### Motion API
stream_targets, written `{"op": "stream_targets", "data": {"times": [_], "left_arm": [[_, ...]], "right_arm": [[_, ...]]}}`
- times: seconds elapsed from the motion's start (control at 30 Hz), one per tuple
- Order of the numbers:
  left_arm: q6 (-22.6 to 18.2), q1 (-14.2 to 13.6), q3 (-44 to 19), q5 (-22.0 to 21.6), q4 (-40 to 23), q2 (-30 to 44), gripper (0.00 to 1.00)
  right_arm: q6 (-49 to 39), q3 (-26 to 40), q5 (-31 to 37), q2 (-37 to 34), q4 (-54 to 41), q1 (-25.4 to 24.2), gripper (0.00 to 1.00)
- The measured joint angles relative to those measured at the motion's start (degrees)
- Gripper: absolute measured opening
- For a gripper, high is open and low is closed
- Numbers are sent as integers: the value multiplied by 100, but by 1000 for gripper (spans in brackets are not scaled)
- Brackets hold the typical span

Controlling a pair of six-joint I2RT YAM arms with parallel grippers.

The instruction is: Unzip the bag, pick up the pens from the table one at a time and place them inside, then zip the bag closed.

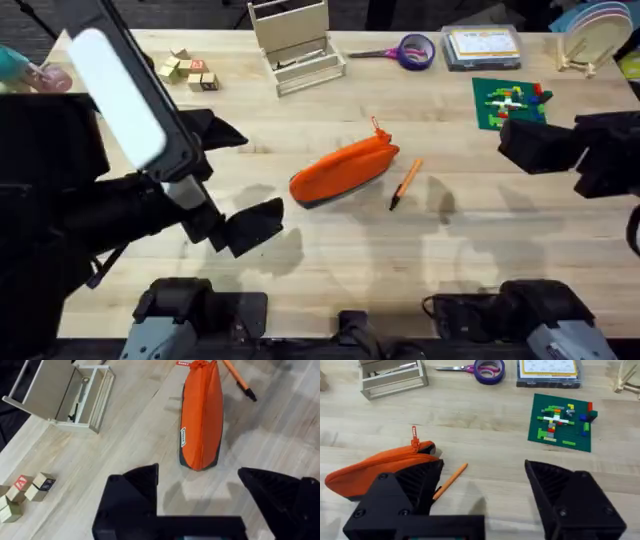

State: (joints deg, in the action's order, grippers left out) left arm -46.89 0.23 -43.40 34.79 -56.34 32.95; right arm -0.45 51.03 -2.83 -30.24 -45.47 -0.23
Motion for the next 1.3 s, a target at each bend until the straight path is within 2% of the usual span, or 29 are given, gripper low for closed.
{"op": "stream_targets", "data": {"times": [0.37,0.63,0.9,1.03,1.3], "left_arm": [[-35,0,0,-3,39,248,993],[-37,0,0,70,232,1126,992],[-210,-12,0,456,683,2190,995],[-313,-182,0,603,886,2782,995],[-378,-757,0,684,1555,3881,995]], "right_arm": [[0,0,2,2,0,0,998],[-2,0,2,2,0,0,998],[-1,0,2,1,0,0,997],[-2,0,2,2,0,0,998],[0,0,2,2,0,0,997]]}}
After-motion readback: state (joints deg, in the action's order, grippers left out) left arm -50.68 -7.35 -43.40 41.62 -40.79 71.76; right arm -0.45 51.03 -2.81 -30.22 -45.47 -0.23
